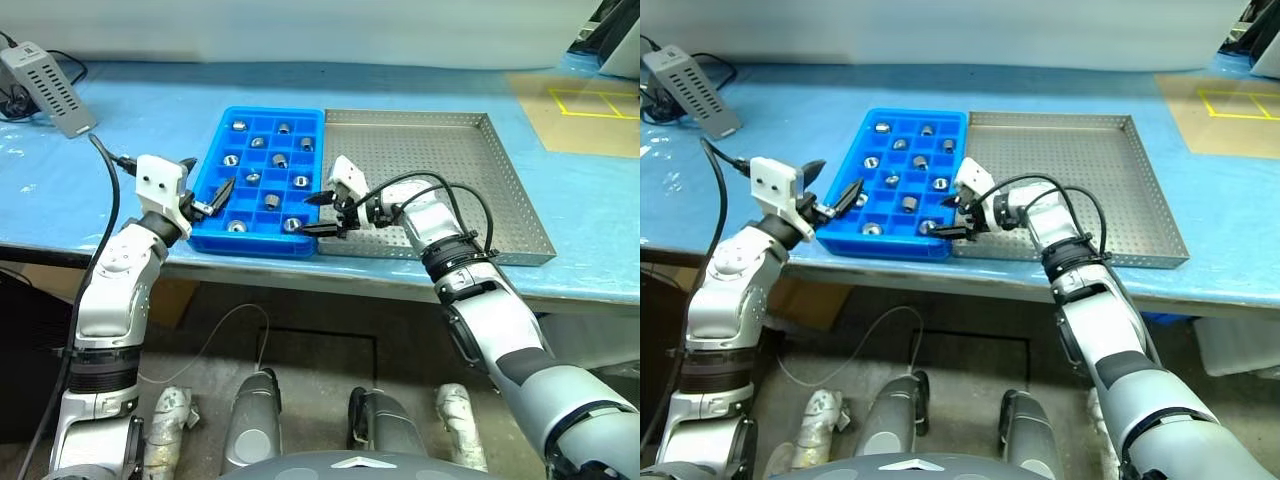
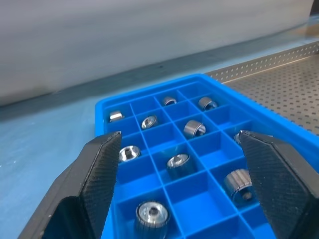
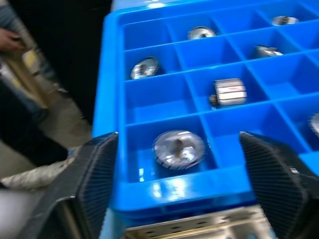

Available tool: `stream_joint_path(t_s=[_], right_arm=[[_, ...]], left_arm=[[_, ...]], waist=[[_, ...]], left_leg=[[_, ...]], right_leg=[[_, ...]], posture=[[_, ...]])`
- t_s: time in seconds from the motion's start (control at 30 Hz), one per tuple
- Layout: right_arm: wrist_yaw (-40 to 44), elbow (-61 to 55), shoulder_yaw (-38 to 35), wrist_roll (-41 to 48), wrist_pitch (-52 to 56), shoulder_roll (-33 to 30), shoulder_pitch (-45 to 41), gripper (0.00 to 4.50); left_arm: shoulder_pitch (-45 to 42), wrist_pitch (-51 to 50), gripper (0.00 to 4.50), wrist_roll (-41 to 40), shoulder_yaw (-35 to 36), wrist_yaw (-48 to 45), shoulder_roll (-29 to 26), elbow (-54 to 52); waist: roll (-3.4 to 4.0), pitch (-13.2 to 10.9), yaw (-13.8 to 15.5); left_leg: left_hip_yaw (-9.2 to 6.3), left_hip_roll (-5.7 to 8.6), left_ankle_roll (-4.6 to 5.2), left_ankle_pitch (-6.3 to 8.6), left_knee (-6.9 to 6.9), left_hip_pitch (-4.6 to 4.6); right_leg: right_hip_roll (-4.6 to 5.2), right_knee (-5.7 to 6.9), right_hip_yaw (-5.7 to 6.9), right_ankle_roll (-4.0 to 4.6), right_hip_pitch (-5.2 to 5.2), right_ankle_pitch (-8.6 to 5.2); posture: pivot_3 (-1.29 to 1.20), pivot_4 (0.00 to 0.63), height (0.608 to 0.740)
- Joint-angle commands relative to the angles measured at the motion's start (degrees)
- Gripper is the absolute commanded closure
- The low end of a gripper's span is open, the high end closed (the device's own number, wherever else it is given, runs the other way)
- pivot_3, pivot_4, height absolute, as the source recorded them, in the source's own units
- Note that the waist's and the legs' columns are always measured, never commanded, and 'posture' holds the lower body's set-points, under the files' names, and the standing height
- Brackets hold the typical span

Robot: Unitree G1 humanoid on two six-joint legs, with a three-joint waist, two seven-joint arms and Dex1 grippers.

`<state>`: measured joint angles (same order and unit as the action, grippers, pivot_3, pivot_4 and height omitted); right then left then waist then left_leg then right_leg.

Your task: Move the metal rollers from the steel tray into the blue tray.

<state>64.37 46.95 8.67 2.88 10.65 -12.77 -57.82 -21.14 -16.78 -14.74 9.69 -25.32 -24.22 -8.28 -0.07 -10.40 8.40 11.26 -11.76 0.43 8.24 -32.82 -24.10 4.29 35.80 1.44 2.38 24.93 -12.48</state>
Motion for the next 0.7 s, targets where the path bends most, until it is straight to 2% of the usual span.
stream_joint_path(t_s=[0.03, 0.17, 0.33, 0.43, 0.57, 0.6, 0.7], right_arm=[[-7.9, 0.1, -6.6, 3.8, -0.6, 0.1, -3.1, 0.47], [-18.3, 0.9, -12.8, 5.5, -2.6, -1.3, -4.0, 0.47], [-23.4, -4.2, -15.7, 5.8, -2.8, -4.5, 0.6, 0.47], [-26.6, -11.1, -16.2, 5.7, -2.1, -5.6, 6.1, 0.47], [-29.0, -16.9, -18.8, 8.7, 2.7, -6.5, 10.7, 0.47], [-29.7, -18.0, -19.4, 9.4, 3.8, -6.6, 11.4, 0.12], [-29.4, -21.7, -20.0, 11.6, 6.9, -6.3, 13.8, 0.02]], left_arm=[[-2.2, 1.0, 0.49, -0.3, -2.5, -0.7, 1.7, 0.7], [-5.4, 2.3, 0.49, 0.0, -6.0, -2.1, 4.9, 3.9], [-9.6, 3.6, 0.49, -0.1, -9.5, -4.2, 8.7, 7.5], [-11.1, 4.3, 0.49, 0.4, -11.2, -5.3, 10.6, 10.3], [-12.5, 5.5, 0.49, 1.9, -12.6, -4.5, 12.9, 15.1], [-12.7, 6.0, 0.15, 2.3, -12.7, -4.3, 13.2, 16.1], [-12.6, 7.7, 0.03, 3.0, -12.2, -3.3, 14.1, 18.4]], waist=[[0.00, 0.0, 0.1], [0.00, 0.0, 0.0], [-0.02, 0.0, -0.7], [-0.03, 0.0, -1.6], [-0.03, 0.0, -3.2], [-0.03, 0.0, -3.7], [-0.03, 0.0, -4.7]], left_leg=[[0.00, 0.01, 0.00, 0.00, 0.00, 0.00], [0.05, 0.04, 0.01, 0.00, -0.01, -0.03], [0.09, 0.06, -0.08, -0.06, 0.00, -0.07], [0.11, 0.07, -0.06, -0.06, 0.00, -0.08], [0.13, 0.07, -0.02, -0.08, 0.02, -0.06], [0.13, 0.07, -0.01, -0.07, 0.03, -0.04], [0.13, 0.07, 0.05, -0.02, 0.03, 0.02]], right_leg=[[0.00, 0.00, 0.00, 0.00, -0.01, 0.00], [0.01, -0.03, -0.02, 0.00, 0.01, 0.00], [0.01, -0.08, -0.03, -0.01, -0.01, 0.01], [0.00, -0.10, -0.05, -0.02, 0.01, 0.01], [-0.01, -0.08, -0.06, -0.03, 0.02, 0.02], [-0.02, -0.09, -0.08, -0.03, 0.03, 0.02], [-0.04, -0.06, -0.12, -0.03, 0.02, 0.02]], posture=[[0.13, 0.150, 0.740], [0.07, 0.150, 0.740], [0.02, 0.150, 0.740], [-0.02, 0.150, 0.740], [-0.06, 0.150, 0.740], [-0.07, 0.150, 0.740], [-0.08, 0.150, 0.740]])
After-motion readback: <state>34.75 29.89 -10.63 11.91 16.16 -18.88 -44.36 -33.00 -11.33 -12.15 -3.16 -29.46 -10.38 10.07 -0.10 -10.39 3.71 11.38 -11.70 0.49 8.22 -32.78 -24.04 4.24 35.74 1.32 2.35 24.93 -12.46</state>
